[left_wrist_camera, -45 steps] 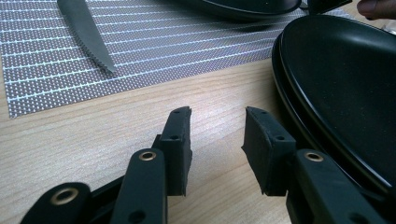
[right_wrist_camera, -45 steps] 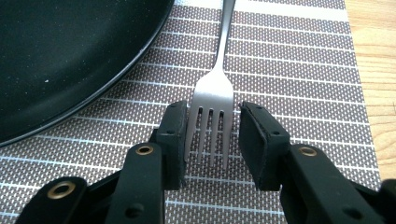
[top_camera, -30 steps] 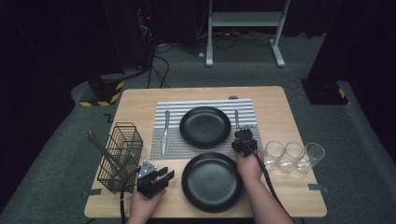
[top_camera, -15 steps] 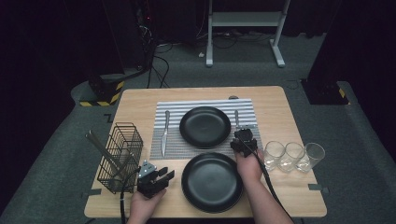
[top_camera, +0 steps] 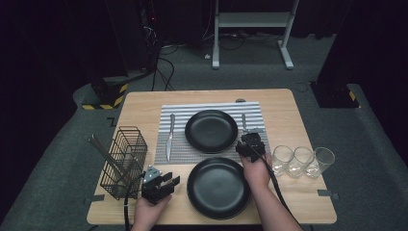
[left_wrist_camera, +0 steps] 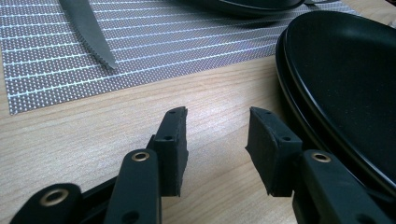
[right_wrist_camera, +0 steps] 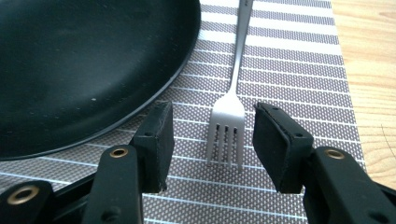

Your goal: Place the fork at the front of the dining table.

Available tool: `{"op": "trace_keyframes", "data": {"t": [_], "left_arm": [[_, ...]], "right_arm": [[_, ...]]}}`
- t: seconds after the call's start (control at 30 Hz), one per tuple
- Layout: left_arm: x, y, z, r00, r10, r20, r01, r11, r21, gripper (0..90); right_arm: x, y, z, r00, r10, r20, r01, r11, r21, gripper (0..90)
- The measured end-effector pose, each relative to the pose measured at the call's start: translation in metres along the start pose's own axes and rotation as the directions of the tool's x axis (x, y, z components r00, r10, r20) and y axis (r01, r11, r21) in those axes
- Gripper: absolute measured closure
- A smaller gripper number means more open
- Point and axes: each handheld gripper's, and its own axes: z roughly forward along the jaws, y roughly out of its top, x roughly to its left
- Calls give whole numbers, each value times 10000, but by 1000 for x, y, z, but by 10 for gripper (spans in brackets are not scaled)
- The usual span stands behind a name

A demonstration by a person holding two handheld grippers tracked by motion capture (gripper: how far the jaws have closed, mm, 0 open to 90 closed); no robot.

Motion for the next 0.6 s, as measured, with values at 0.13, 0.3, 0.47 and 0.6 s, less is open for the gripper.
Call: {"op": "trace_keyframes", "data": {"t": [0.13,0.3,0.47,0.6], "left_arm": [[-1,0,1,9999,45,-97,-44,10000,43,573],[-2,0,1,9996,174,-209,-170,9997,149,567],[-3,1,2,9989,174,-432,-164,9996,242,558],[-5,1,3,9978,269,-599,-250,9992,311,549]], "right_arm": [[1,0,-4,9998,-32,-191,29,9999,-136,475],[3,1,-10,9988,-74,-474,60,9995,-294,463],[7,0,-15,9966,-370,-740,337,9984,-454,460],[11,-2,-21,9939,-524,-974,464,9969,-629,460]]}}
